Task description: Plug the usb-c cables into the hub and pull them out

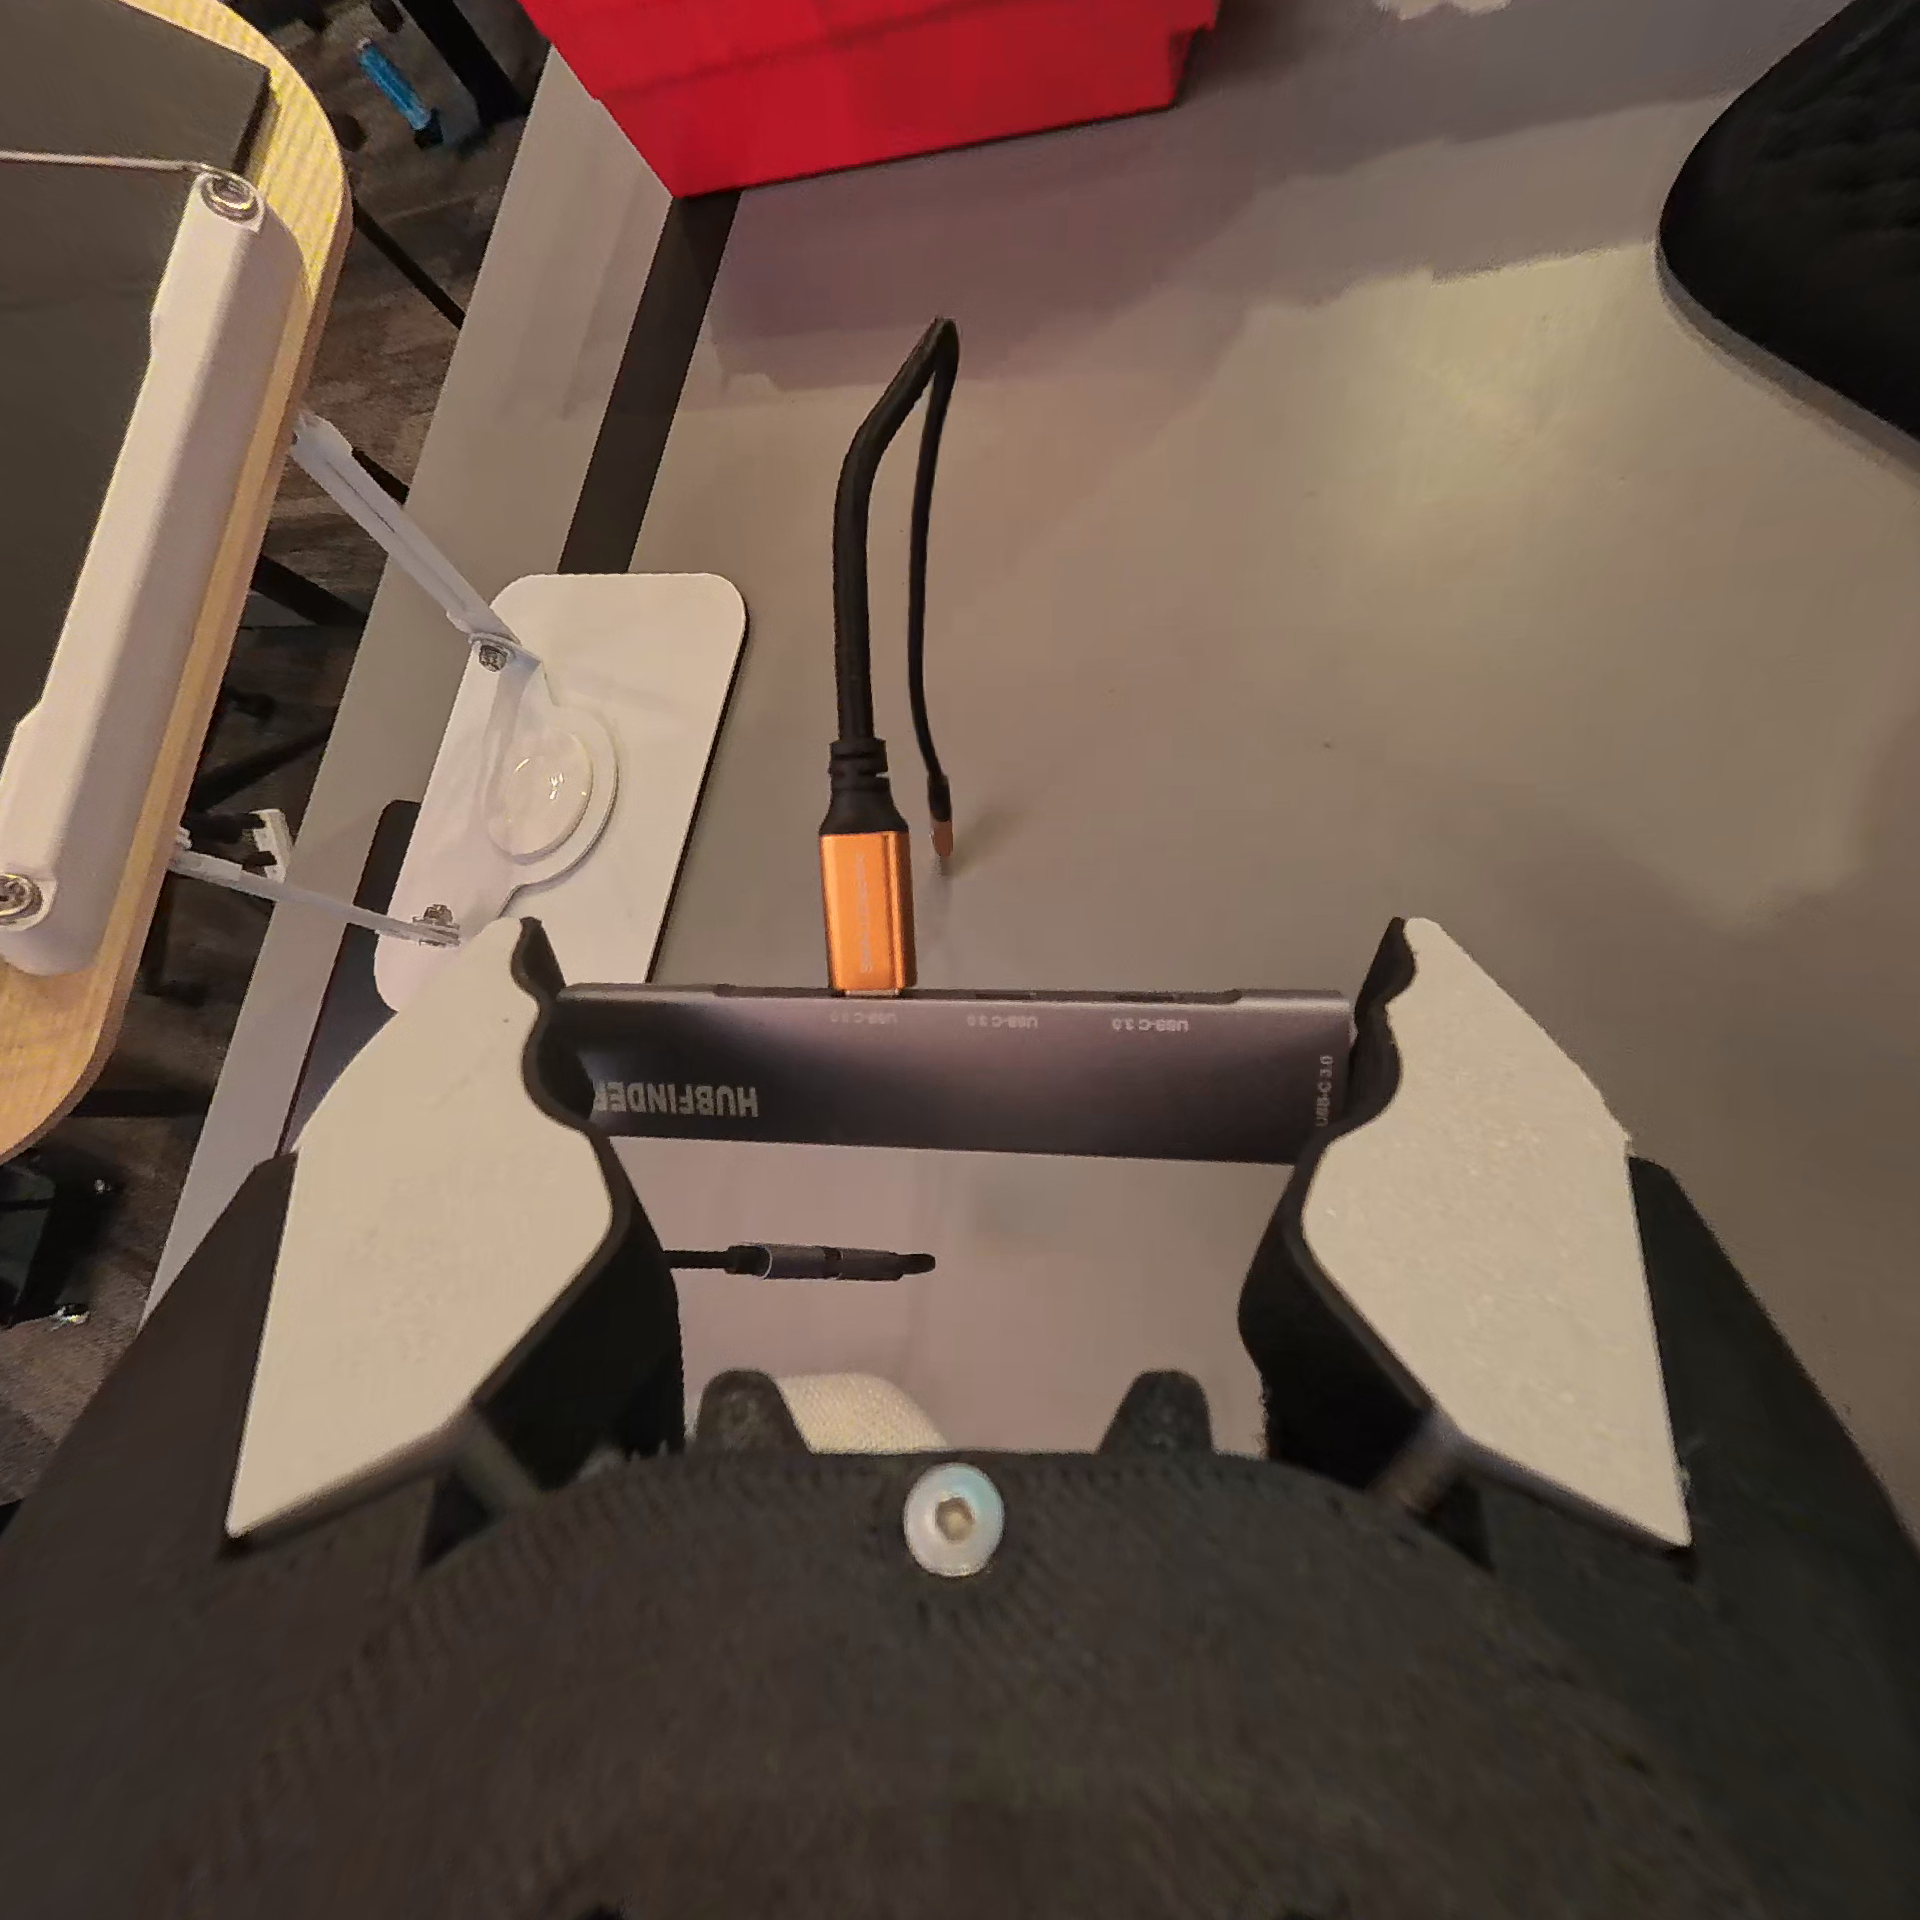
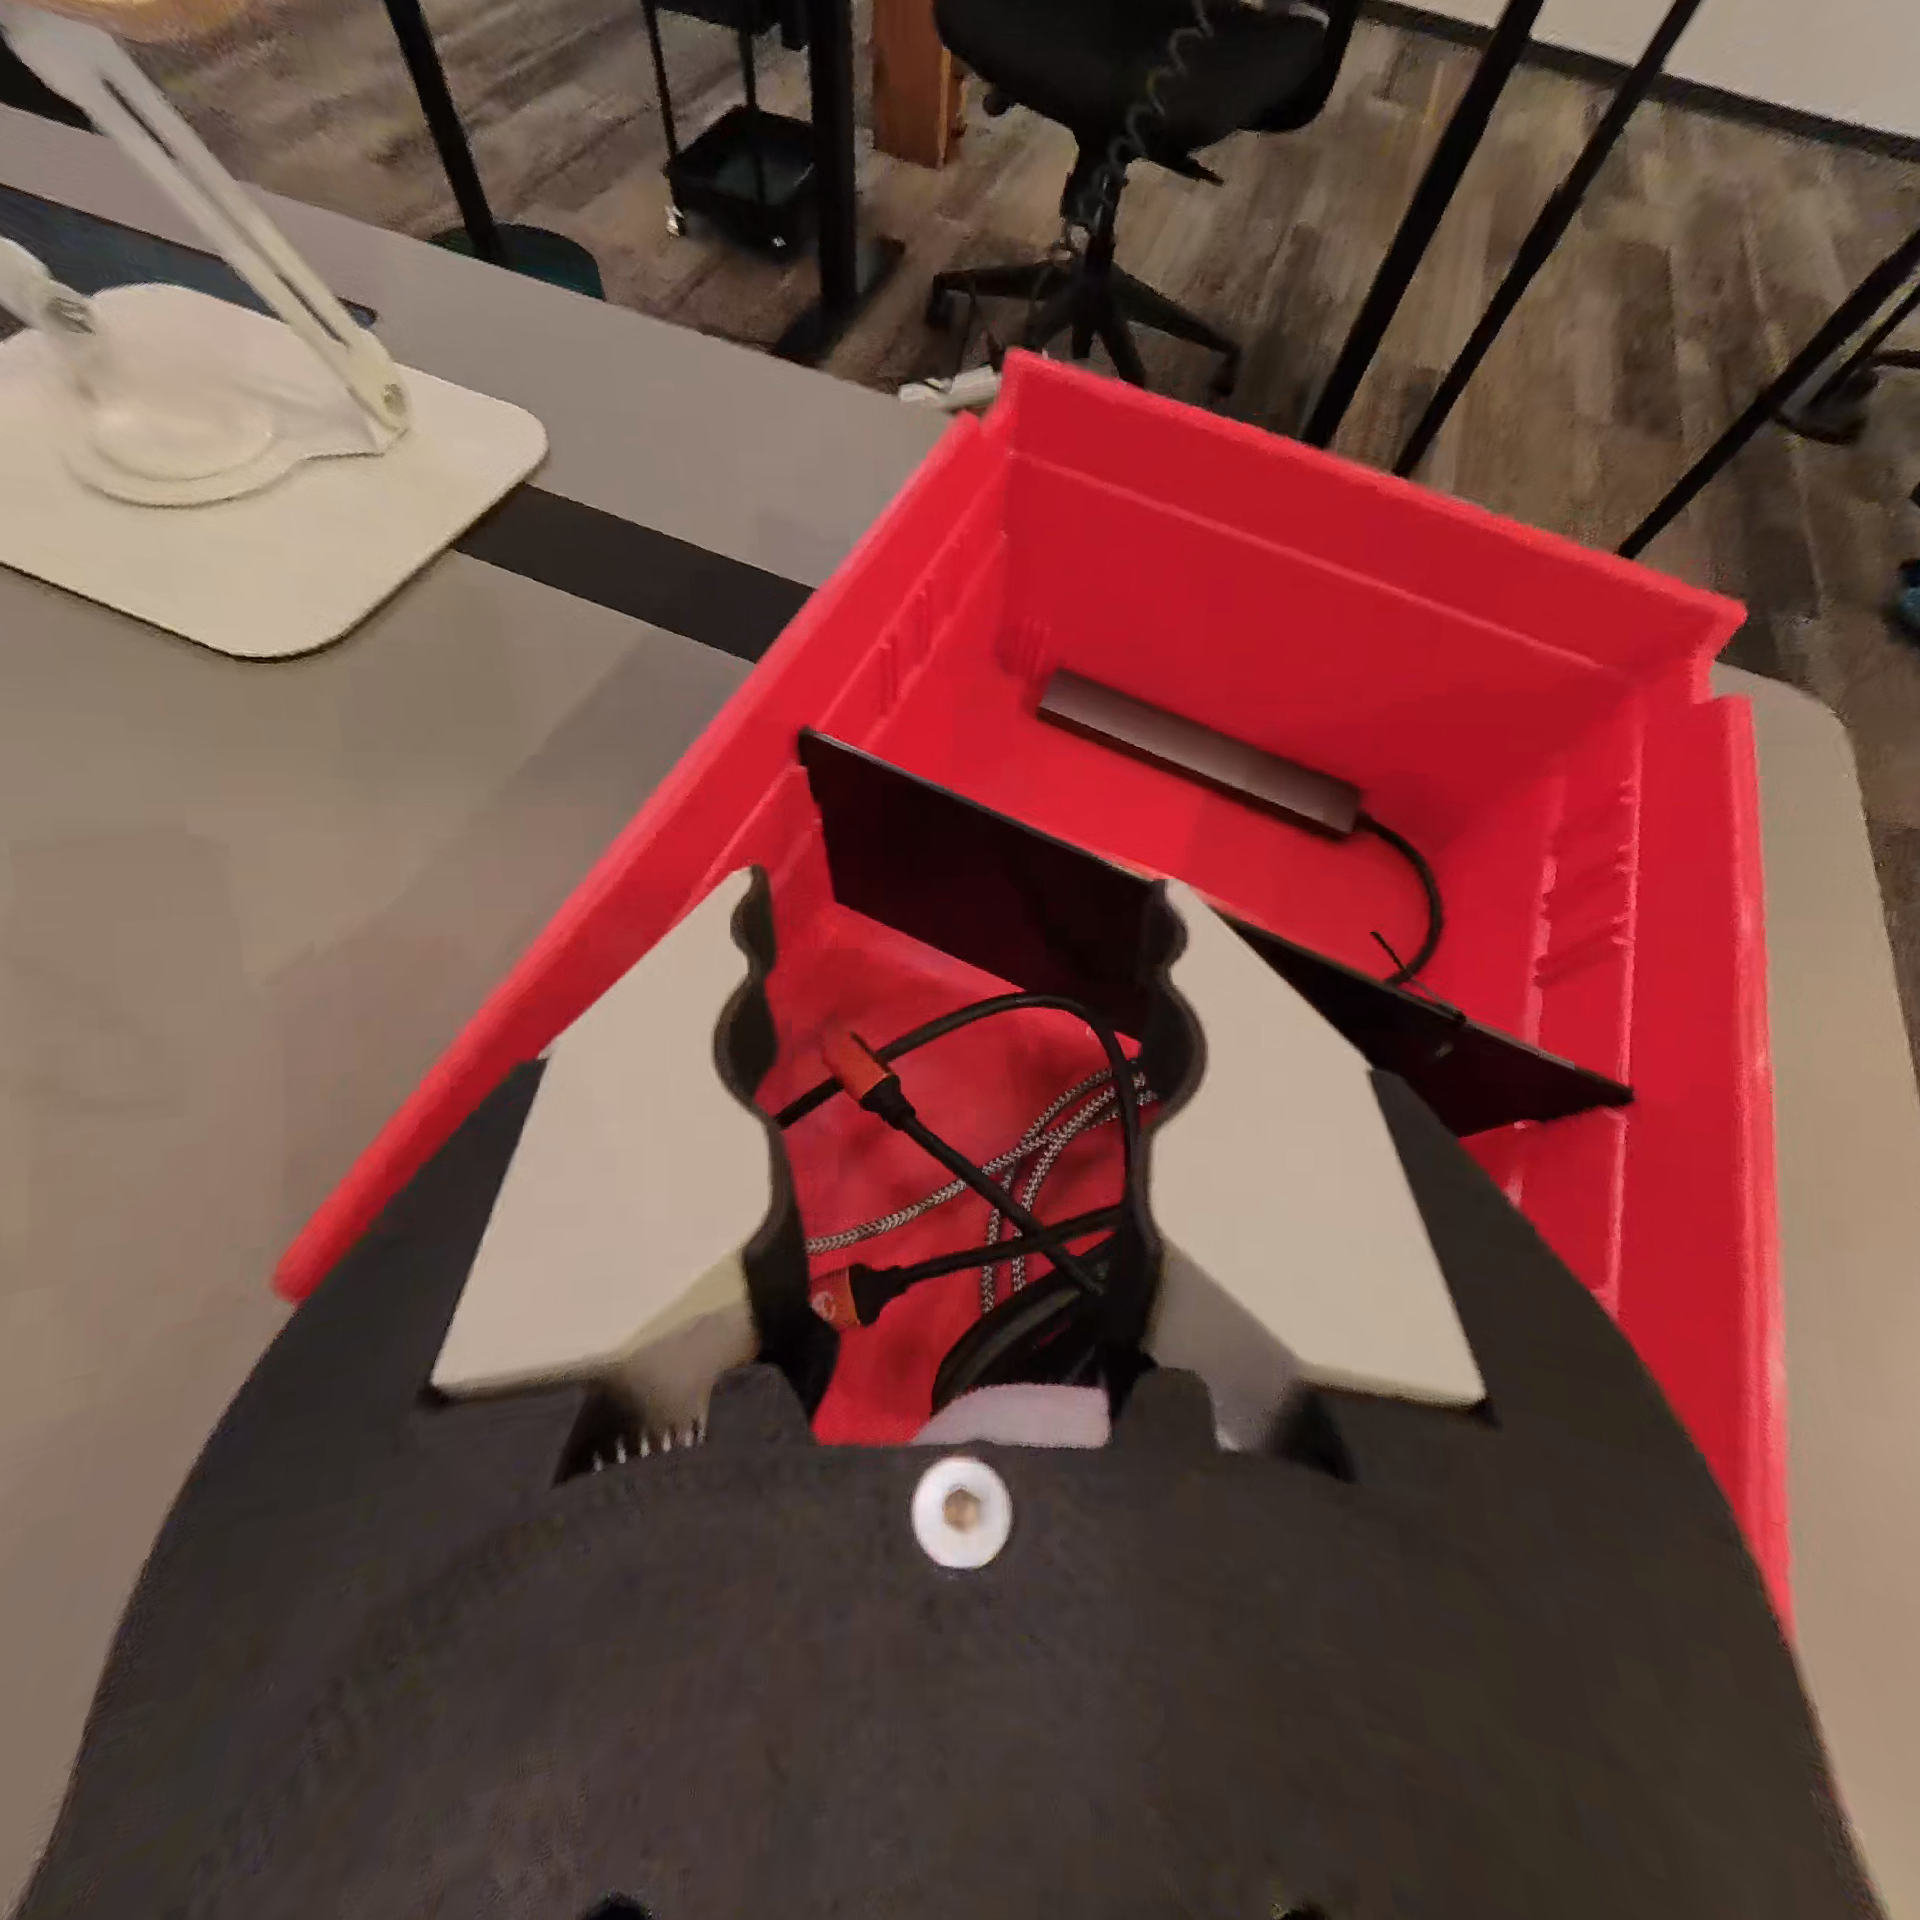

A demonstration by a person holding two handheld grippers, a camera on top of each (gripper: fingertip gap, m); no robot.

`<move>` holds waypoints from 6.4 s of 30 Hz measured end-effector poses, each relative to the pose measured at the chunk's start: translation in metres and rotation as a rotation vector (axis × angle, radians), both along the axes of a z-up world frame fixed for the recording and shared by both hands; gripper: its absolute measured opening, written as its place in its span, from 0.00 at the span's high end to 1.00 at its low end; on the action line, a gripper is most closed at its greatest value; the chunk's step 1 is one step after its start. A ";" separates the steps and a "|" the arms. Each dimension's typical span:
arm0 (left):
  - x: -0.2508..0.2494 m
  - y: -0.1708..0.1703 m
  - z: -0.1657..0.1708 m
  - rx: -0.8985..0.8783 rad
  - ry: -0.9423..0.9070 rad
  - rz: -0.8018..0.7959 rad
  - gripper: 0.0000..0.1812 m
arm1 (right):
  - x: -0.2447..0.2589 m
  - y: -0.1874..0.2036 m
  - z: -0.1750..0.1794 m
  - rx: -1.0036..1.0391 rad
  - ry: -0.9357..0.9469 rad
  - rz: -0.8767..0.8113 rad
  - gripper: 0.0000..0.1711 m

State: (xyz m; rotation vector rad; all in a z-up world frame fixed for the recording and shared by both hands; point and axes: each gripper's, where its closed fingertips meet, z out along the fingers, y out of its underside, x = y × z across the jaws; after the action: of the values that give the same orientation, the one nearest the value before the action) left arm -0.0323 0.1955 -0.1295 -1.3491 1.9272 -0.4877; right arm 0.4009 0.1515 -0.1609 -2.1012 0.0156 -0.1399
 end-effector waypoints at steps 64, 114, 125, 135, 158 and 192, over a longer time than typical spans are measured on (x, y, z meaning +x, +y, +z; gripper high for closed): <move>-0.001 -0.055 0.028 0.062 0.067 -0.330 0.23 | -0.453 -0.003 0.102 0.457 -0.101 1.049 0.94; -0.019 -0.025 0.024 0.010 0.015 -0.147 0.23 | -0.125 -0.015 0.220 0.495 -0.051 0.566 0.94; -0.013 -0.029 0.013 -0.020 0.042 -0.157 0.23 | -0.033 0.027 0.038 0.107 0.056 0.370 0.92; -0.002 -0.036 0.002 -0.044 0.038 -0.174 0.23 | -0.008 0.042 0.038 0.073 -0.384 0.202 0.79; -0.001 -0.118 0.008 -0.171 0.144 -0.453 0.23 | -0.471 -0.032 0.069 0.585 -1.376 1.152 0.92; -0.033 -0.035 -0.042 -0.373 -0.135 0.120 0.55 | 0.012 0.051 0.149 -0.031 -1.069 0.242 0.96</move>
State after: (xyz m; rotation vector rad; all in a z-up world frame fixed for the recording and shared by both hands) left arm -0.0651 0.1609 -0.1716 -1.6080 1.6875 -0.8873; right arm 0.4127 0.2023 -0.0120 -1.8020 -0.8686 -1.0857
